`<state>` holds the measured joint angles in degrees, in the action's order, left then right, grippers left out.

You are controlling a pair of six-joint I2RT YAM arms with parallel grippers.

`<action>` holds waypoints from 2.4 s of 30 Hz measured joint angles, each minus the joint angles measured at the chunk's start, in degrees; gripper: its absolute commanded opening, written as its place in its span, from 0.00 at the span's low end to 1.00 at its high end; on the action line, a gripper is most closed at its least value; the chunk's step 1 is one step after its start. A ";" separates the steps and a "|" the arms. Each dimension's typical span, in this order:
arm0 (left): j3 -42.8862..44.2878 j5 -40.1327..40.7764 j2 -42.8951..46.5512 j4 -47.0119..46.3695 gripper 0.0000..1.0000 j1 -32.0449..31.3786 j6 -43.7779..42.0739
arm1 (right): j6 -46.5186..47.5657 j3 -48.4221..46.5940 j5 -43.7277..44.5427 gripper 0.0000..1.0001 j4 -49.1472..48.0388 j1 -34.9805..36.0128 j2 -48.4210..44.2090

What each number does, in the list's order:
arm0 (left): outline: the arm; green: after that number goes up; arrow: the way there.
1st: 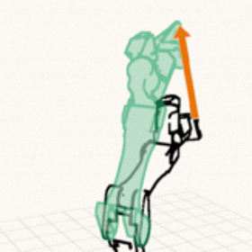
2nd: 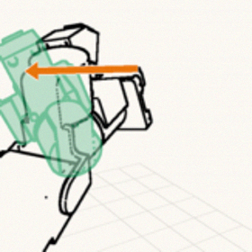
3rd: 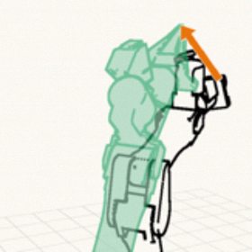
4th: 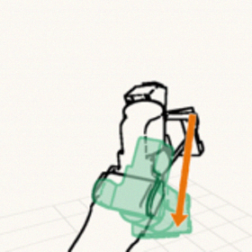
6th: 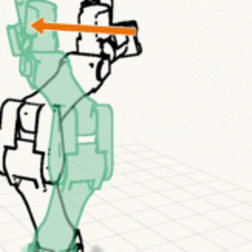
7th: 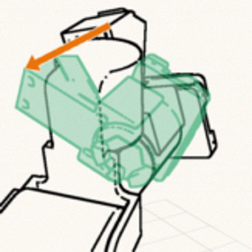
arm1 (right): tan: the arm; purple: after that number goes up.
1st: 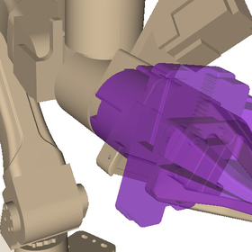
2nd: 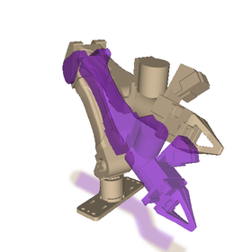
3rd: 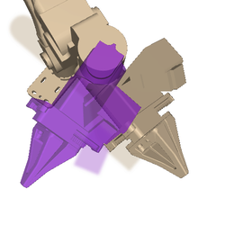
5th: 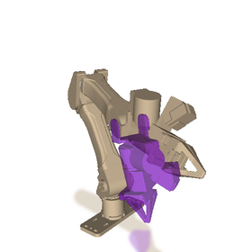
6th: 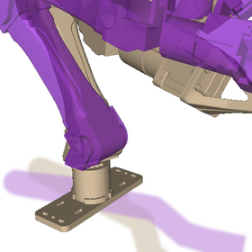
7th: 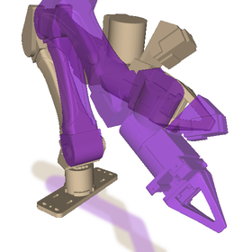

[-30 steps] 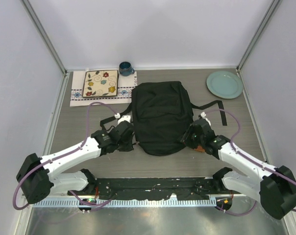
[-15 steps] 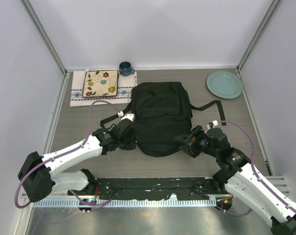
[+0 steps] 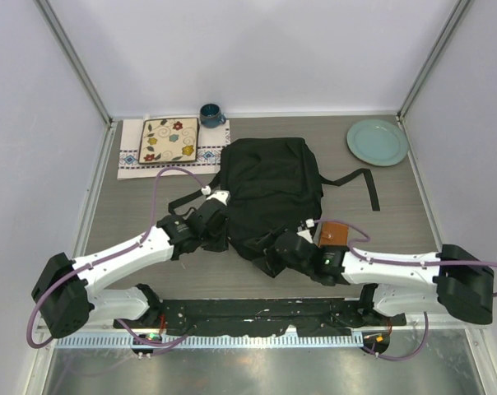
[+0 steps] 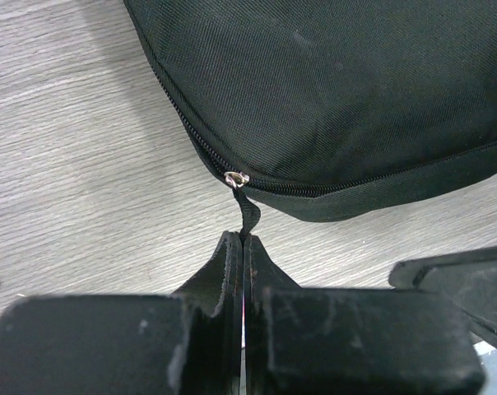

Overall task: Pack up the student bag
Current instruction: Zip the student bag at the center of the board.

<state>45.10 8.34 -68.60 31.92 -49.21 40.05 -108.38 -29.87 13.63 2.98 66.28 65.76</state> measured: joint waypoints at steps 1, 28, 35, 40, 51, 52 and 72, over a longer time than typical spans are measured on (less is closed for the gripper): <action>0.00 0.02 0.09 0.02 0.00 0.00 -0.13 | -1.07 -0.85 1.25 0.69 -0.81 0.02 1.36; 0.00 1.16 3.04 0.13 0.00 0.00 -2.78 | -5.81 -4.68 6.49 0.08 -6.14 -2.32 16.87; 0.00 2.56 3.85 0.37 0.00 0.00 -3.10 | -6.01 -3.10 6.45 0.01 -7.96 -2.75 16.59; 0.92 6.69 3.06 2.16 0.00 0.22 -2.54 | -6.19 0.90 5.68 0.00 -11.93 -2.75 13.77; 6.16 8.76 -3.10 0.87 0.00 9.49 -2.54 | -6.82 7.08 5.29 0.01 -15.34 -2.75 5.90; 6.93 8.39 -3.69 0.81 0.00 10.38 -2.99 | -6.93 7.45 5.31 0.00 -15.47 -2.75 5.31; 9.01 6.43 -5.99 0.72 0.58 18.38 -6.80 | -4.68 3.21 5.16 0.40 -11.74 -0.28 9.33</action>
<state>54.11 14.76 -74.59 32.64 -30.83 33.26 -113.06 -26.65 18.79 -8.75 66.00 75.09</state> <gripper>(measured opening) 0.375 0.070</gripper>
